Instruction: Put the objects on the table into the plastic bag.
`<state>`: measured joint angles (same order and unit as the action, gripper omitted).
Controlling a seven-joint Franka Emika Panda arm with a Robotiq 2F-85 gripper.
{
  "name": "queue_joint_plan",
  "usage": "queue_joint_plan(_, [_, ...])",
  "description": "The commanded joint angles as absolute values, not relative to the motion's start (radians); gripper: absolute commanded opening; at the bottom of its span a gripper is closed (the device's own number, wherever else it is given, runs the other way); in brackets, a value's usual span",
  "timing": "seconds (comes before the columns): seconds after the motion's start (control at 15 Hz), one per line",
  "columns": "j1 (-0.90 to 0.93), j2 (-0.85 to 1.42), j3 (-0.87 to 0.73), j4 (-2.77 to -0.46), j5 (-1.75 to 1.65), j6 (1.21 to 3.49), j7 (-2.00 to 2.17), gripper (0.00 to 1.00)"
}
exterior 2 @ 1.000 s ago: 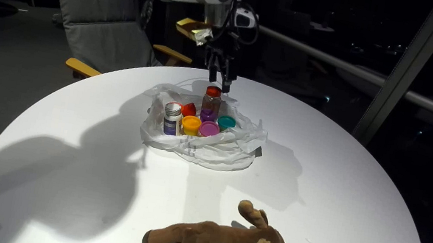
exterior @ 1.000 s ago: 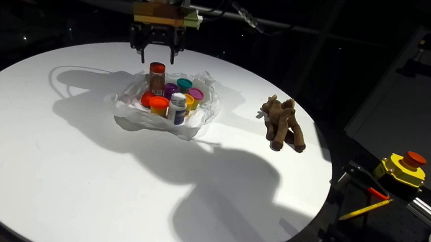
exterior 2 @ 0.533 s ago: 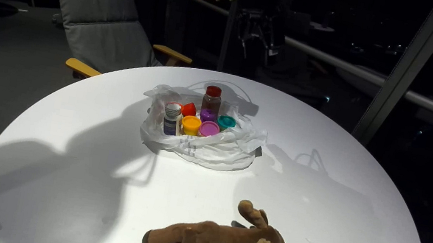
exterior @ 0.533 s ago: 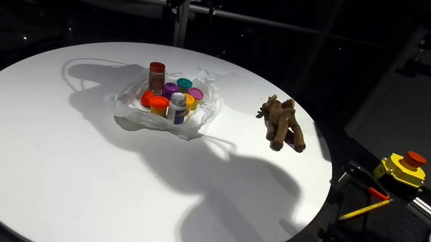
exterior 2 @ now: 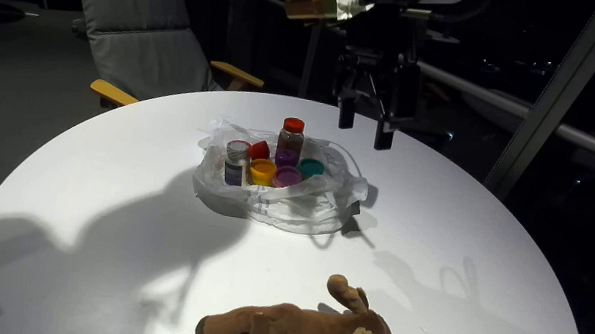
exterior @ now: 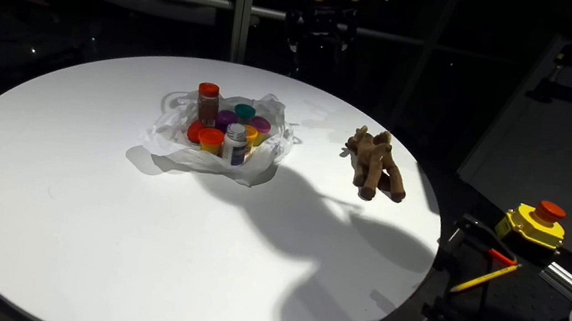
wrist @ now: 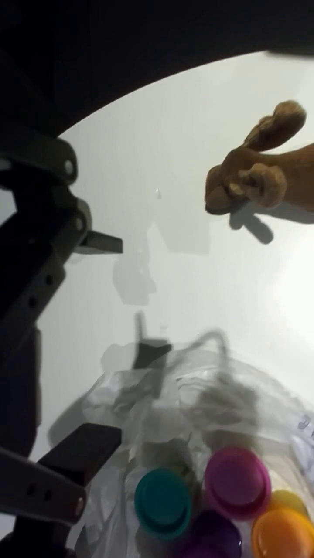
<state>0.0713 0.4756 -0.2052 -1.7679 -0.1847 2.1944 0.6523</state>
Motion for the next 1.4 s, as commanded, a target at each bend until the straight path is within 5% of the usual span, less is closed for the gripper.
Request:
queue_joint_plan(0.0, [0.031,0.337,-0.206,-2.019,-0.185,2.312,0.636,1.0])
queue_joint_plan(0.53, [0.016,0.274,-0.289,-2.481,-0.311,2.673,0.651,1.0])
queue_joint_plan(1.27, [0.143,0.348,-0.462,-2.565,-0.365,2.956,0.715,1.0])
queue_joint_plan(1.33, [0.149,0.353,-0.464,-2.56,-0.341,2.965,0.701,0.75])
